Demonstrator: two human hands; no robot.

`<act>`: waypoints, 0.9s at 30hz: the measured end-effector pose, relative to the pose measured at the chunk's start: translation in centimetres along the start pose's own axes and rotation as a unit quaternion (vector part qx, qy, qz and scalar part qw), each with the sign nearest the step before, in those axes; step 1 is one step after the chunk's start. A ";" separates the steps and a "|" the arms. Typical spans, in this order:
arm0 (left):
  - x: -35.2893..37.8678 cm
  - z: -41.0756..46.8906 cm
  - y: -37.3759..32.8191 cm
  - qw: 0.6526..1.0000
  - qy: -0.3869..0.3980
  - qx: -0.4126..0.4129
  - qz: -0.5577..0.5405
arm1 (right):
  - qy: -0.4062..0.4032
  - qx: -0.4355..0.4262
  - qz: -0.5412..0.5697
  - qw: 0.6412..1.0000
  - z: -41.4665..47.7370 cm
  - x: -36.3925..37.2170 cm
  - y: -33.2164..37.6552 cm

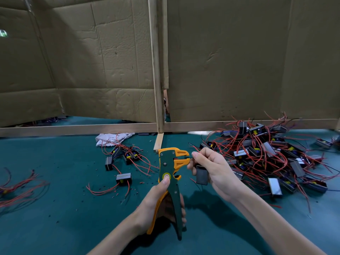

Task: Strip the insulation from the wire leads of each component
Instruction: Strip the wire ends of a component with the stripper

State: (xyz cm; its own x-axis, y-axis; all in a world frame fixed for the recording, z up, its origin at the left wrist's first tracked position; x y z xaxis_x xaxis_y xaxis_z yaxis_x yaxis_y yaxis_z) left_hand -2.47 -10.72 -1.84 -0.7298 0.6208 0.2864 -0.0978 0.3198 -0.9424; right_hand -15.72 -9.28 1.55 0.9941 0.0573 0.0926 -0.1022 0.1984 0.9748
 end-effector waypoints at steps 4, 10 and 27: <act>-1.4 -1.4 2.0 0.997 0.067 -0.023 0.016 | -0.001 -0.009 0.002 1.000 0.0 -0.2 0.2; -2.9 -0.4 2.9 0.996 0.018 0.039 0.075 | 0.004 -0.018 -0.018 1.000 0.3 0.3 0.0; -3.1 0.7 2.3 0.993 0.095 0.065 -0.013 | -0.222 -0.136 -0.285 0.922 3.0 -6.8 10.8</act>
State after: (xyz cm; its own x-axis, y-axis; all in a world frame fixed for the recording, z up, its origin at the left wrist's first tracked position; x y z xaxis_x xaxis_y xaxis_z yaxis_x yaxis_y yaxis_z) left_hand -0.94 -12.41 -5.02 -0.5870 0.7411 0.3260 -0.2094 0.2499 -0.9453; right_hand -23.51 -10.49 12.05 0.8002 -0.5275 -0.2855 0.4961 0.3146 0.8093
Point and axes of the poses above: each hand's wrist, its own z-axis towards the middle knuckle, its own x-axis out of the palm, y = z × x, the point moved 6 cm from there along z, towards the middle knuckle, and after that the axes turned 13 degrees about y, right-handed, at the moved point
